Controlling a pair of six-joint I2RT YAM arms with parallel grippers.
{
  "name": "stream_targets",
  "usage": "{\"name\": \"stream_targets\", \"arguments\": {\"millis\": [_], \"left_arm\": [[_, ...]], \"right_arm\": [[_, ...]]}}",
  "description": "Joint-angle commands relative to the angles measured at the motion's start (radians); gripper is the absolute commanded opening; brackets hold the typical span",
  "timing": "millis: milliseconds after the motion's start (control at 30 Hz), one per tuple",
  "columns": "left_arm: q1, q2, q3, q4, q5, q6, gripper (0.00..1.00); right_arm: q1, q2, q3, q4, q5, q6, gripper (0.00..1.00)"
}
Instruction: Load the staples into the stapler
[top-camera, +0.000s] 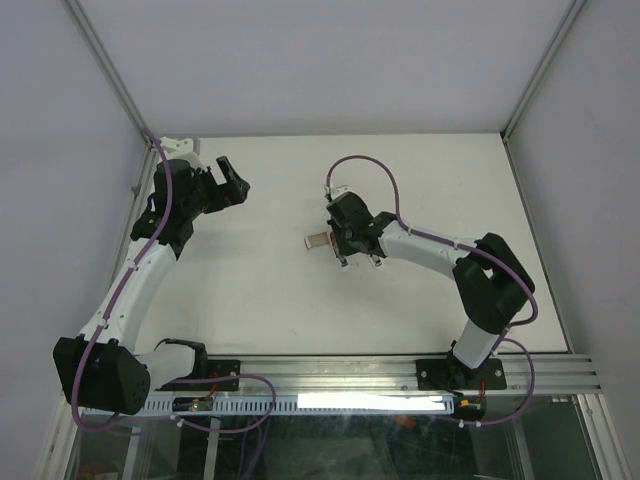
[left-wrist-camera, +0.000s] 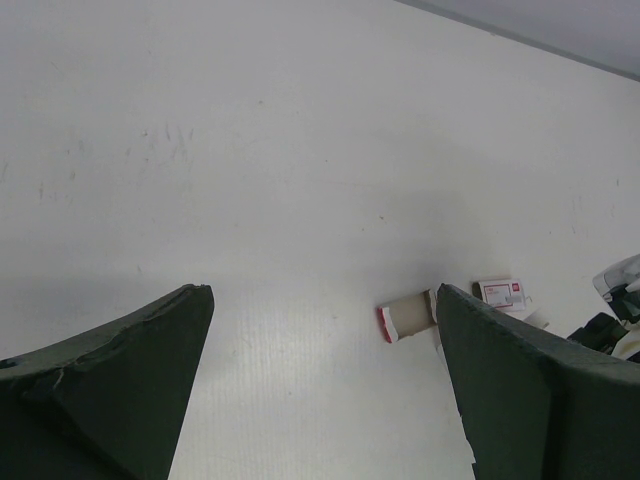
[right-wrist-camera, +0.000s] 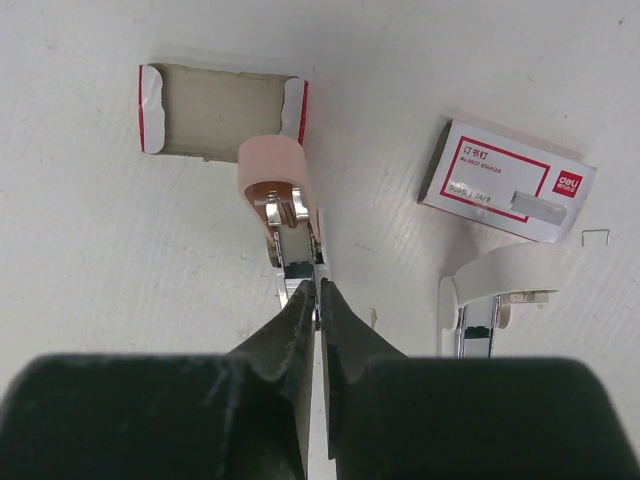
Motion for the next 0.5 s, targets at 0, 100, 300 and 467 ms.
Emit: {"name": "stream_targets", "arguments": {"millis": [0,100,300,467], "left_arm": [[0.001,-0.025,0.005,0.049,0.020,0.020,0.99],[0.001,-0.025,0.004,0.049,0.017,0.021,0.99],[0.002,-0.027,0.004,0.049,0.018,0.022,0.99],[0.002,-0.027,0.004,0.049,0.017,0.022,0.99]], "right_arm": [[-0.008,0.007,0.023,0.036,-0.032,0.016,0.06],[-0.010,0.020,0.023,0.045,-0.050,0.018,0.05],[-0.011,0.049,0.028,0.044,-0.069,0.017,0.04],[-0.013,0.060,0.019,0.038,-0.068,0.021,0.04]]}}
